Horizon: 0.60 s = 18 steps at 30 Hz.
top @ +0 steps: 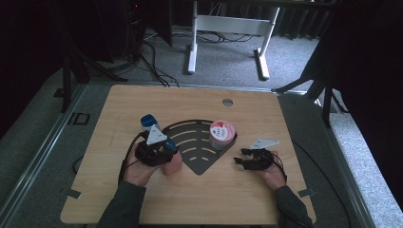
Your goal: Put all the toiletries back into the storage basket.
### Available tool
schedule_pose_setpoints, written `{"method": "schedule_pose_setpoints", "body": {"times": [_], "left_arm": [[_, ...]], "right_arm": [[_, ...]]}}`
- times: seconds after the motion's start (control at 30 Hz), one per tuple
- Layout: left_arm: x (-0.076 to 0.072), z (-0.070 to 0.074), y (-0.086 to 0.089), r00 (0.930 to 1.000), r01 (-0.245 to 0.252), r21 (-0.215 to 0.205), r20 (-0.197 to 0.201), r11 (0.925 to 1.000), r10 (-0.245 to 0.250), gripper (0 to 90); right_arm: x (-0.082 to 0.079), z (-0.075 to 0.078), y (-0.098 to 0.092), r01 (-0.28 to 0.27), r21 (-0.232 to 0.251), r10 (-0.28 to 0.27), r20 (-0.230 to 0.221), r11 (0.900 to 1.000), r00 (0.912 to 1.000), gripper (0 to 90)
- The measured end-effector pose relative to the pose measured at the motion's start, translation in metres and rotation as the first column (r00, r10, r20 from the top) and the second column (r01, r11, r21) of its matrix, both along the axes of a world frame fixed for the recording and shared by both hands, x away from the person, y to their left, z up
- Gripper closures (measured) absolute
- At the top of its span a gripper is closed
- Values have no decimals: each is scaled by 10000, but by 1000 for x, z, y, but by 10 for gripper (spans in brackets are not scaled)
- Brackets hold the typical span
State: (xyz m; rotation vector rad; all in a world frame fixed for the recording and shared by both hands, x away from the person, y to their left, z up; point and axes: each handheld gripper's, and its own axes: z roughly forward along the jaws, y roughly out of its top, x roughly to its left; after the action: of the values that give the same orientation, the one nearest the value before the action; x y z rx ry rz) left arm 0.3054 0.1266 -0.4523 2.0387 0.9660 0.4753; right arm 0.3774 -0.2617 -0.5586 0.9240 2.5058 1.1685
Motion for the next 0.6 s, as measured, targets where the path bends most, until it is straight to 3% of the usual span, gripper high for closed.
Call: {"method": "schedule_pose_setpoints", "body": {"times": [0.6], "left_arm": [[1,0,-28,9957,901,-332,-173,9954,-908,530]], "right_arm": [[0,0,0,-17,-15,18,14,10000,10000,440]]}}
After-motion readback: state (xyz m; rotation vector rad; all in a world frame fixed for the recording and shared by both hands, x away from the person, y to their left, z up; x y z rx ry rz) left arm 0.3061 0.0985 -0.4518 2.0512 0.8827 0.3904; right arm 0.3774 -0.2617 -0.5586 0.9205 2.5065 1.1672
